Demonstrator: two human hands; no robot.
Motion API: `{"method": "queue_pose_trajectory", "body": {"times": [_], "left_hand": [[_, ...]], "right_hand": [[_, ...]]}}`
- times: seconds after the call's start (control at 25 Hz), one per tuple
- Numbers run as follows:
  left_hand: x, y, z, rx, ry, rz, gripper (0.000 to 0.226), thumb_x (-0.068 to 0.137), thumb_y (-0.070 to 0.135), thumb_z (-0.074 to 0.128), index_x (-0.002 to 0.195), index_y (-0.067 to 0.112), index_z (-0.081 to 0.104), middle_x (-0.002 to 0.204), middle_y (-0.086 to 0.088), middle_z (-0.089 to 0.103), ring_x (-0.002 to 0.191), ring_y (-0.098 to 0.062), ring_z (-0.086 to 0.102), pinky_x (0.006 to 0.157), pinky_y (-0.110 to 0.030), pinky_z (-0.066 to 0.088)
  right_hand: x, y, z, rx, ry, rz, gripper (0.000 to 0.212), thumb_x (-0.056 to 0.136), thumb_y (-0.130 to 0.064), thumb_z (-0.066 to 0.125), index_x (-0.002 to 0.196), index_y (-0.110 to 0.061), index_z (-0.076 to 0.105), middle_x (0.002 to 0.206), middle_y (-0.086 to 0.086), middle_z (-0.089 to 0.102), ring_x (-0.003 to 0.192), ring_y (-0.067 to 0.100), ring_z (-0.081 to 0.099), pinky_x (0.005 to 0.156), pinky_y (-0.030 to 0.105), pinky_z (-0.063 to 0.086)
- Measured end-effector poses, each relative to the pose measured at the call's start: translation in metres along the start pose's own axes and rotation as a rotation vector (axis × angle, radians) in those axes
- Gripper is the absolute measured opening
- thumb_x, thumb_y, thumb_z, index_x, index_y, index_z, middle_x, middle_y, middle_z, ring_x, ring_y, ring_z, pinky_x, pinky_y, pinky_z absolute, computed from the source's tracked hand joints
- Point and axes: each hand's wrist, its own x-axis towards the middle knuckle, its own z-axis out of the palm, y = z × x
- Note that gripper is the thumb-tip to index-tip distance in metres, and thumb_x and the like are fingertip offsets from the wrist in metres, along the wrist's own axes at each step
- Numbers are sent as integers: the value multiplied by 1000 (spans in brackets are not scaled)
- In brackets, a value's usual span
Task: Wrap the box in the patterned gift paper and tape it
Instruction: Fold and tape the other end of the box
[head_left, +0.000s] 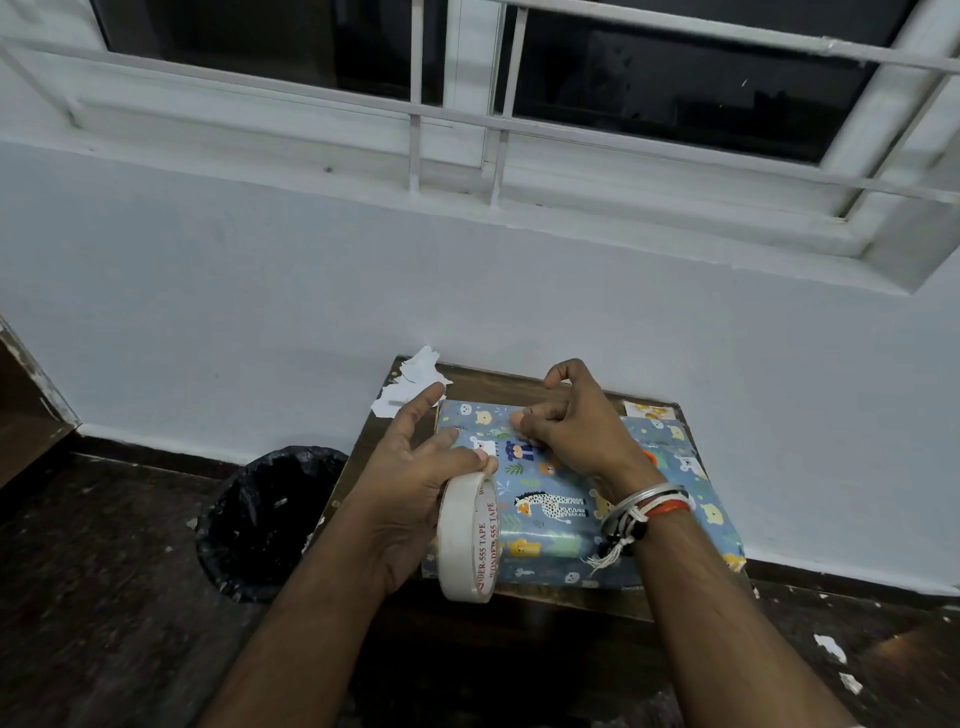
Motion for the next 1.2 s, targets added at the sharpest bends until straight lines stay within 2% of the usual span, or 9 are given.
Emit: {"method": "queue_pose_trajectory", "body": {"times": [0.24, 0.32, 0.4, 0.52, 0.64, 0.8, 0.92, 1.08, 1.2], "left_hand": [[-1, -1, 4, 22, -8, 13, 74, 83, -21, 66, 133, 33, 57, 95, -1, 70, 68, -14, 76, 64, -36, 64], [0, -3, 4, 29, -8, 21, 73, 84, -22, 65, 133, 32, 57, 93, 1, 69, 67, -14, 76, 65, -37, 64], [0, -3, 4, 20, -2, 21, 71, 85, -21, 64, 130, 33, 58, 90, 2, 70, 67, -15, 76, 61, -35, 64], [-1, -1, 4, 22, 3, 24, 71, 84, -20, 65, 132, 32, 58, 108, -3, 67, 72, -15, 77, 58, -31, 62], [1, -3, 2, 38, 17, 44, 75, 81, -17, 70, 133, 35, 59, 137, -13, 57, 95, -22, 76, 68, -34, 64], [-1, -4, 2, 29, 2, 92, 74, 82, -14, 71, 132, 38, 59, 141, -11, 58, 95, -23, 77, 80, -47, 63], [-3, -5, 4, 75, -31, 164, 74, 83, -12, 72, 134, 40, 58, 144, -6, 57, 99, -17, 76, 79, -46, 63], [-8, -6, 9, 174, -109, 276, 78, 86, -12, 72, 136, 45, 55, 150, -1, 51, 108, -11, 73, 99, -51, 56], [-15, -7, 16, 300, -176, 353, 78, 89, -9, 69, 139, 49, 49, 150, 12, 50, 104, -18, 75, 94, -34, 57]], "right_hand": [[-1, -4, 9, -234, 45, -46, 47, 87, -10, 78, 103, -21, 35, 76, 6, 76, 48, 6, 57, 51, 25, 48], [-1, -7, 17, -366, 114, -97, 43, 86, -7, 75, 103, -18, 37, 75, 7, 72, 59, 7, 62, 56, 23, 47], [0, -10, 25, -437, 169, -103, 41, 86, -5, 72, 107, -16, 38, 84, 9, 67, 76, 21, 65, 64, 32, 49], [-3, -11, 30, -476, 198, -97, 38, 87, -4, 69, 109, -13, 38, 90, 9, 62, 82, 27, 60, 64, 34, 43], [-5, -11, 28, -463, 212, -62, 42, 88, -8, 74, 110, -14, 39, 101, 3, 51, 87, 22, 50, 70, 31, 37], [-6, -10, 21, -451, 114, -65, 35, 88, -1, 66, 106, -15, 41, 92, 5, 56, 88, 25, 54, 61, 31, 35], [-16, -15, 14, -416, 110, -149, 30, 86, 5, 57, 103, -17, 45, 83, 3, 59, 78, 20, 58, 62, 33, 44], [-46, -38, -5, 113, -54, -142, 10, 101, -19, 63, 109, -17, 69, 87, 2, 71, 79, 16, 68, 81, 38, 60], [-69, -42, -20, 36, -226, -144, 39, 97, -55, 61, 106, -21, 78, 102, 12, 76, 95, 29, 73, 96, 51, 57]]}}
